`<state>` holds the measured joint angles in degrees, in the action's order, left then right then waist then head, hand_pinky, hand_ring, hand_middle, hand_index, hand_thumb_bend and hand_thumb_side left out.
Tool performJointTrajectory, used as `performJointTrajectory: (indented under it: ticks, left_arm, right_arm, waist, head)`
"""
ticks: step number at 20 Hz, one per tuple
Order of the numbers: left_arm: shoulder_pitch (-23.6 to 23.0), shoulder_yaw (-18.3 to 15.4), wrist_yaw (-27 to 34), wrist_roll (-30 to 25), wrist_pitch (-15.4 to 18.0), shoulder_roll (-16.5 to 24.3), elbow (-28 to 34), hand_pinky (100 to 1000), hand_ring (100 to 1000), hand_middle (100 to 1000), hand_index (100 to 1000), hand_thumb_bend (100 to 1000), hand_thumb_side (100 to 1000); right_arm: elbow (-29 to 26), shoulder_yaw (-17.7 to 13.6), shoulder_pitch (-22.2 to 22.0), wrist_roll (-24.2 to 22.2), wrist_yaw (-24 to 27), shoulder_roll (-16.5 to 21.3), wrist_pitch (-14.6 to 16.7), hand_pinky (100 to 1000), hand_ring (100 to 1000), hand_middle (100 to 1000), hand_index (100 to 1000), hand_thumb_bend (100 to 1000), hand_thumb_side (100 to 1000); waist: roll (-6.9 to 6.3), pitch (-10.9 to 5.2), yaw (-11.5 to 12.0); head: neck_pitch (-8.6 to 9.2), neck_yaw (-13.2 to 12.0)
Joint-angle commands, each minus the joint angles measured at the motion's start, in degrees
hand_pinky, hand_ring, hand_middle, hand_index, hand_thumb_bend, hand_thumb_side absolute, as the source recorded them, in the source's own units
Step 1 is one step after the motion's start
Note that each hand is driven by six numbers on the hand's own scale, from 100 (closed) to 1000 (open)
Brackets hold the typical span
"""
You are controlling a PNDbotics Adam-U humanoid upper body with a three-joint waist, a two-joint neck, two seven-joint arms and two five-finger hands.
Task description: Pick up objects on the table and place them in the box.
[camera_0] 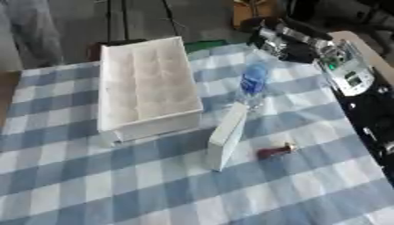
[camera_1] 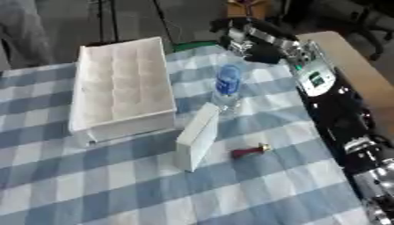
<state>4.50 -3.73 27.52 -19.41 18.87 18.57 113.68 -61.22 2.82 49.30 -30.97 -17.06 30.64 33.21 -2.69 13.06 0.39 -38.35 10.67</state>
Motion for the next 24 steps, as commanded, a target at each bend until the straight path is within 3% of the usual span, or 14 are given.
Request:
performJointTrajectory:
  ticks: [1, 24]
  left_arm:
    - [0.16, -0.19, 0.21, -0.17, 0.08, 0.74, 0.91, 529, 719, 776, 878, 710, 662]
    - [0.15, -0.12, 0.43, -0.46, 0.03, 0.82, 0.91, 528, 722, 776, 879, 712, 665]
  right_arm:
    - [-0.38, -0.12, -0.12, -1.12, 1.11, 0.81, -0.07, 819, 734, 867, 983, 100, 916]
    - [-3.10, -1.19, 1.34, -2.01, 6.87, 1.53, -4.44, 812, 722, 864, 982, 100, 891]
  waist:
    - [-0.05, -0.77, -0.10]
    - [-0.03, -0.87, -0.18]
  head:
    - [-0.06, -0.04]
    - [-0.02, 0.06]
